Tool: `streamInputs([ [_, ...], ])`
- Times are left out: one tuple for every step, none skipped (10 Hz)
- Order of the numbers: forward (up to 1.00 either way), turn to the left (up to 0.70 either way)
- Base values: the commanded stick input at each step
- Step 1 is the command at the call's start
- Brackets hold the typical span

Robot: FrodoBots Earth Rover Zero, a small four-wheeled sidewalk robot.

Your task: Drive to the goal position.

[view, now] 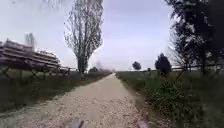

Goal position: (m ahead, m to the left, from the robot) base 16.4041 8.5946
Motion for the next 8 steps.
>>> streamInputs([
  [0.7,-0.29],
  [0.7,-0.16],
  [0.7,-0.03],
  [0.7,0.0],
  [0.7,0.0],
  [0.7,0.0],
  [0.7,0.0],
  [0.7,0.0],
])
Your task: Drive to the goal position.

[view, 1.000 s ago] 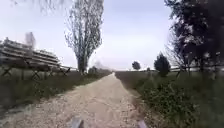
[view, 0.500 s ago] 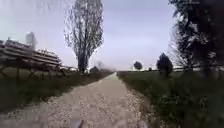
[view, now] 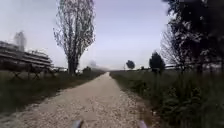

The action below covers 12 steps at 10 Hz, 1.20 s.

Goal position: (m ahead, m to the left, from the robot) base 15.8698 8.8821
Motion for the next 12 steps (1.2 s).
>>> streamInputs([
  [0.7,0.0],
  [0.7,-0.01],
  [0.7,-0.25],
  [0.7,-0.34],
  [0.7,-0.11],
  [0.7,0.0],
  [0.7,0.0],
  [0.7,0.0],
  [0.7,0.0],
  [0.7,0.0],
  [0.7,0.0],
  [0.7,0.0],
])
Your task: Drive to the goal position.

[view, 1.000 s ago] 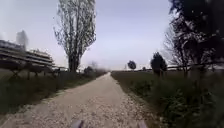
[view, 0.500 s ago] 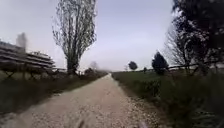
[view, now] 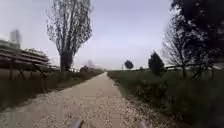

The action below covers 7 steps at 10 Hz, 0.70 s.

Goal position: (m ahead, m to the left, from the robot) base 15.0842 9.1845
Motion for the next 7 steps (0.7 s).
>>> streamInputs([
  [0.7,0.0],
  [0.7,0.0],
  [0.7,0.0],
  [0.7,0.0],
  [0.7,0.0],
  [0.7,0.0],
  [0.7,0.0],
])
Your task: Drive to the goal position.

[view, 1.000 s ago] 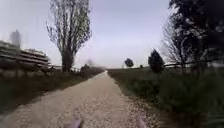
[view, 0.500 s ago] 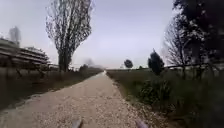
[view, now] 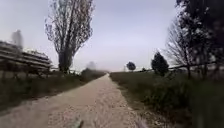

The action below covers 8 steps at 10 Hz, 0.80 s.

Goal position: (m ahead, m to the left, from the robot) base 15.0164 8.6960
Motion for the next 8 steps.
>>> streamInputs([
  [0.7,0.0],
  [0.7,0.0],
  [0.7,0.0],
  [0.7,-0.34],
  [0.7,-0.35],
  [0.7,-0.04],
  [0.7,0.0],
  [0.7,0.0],
])
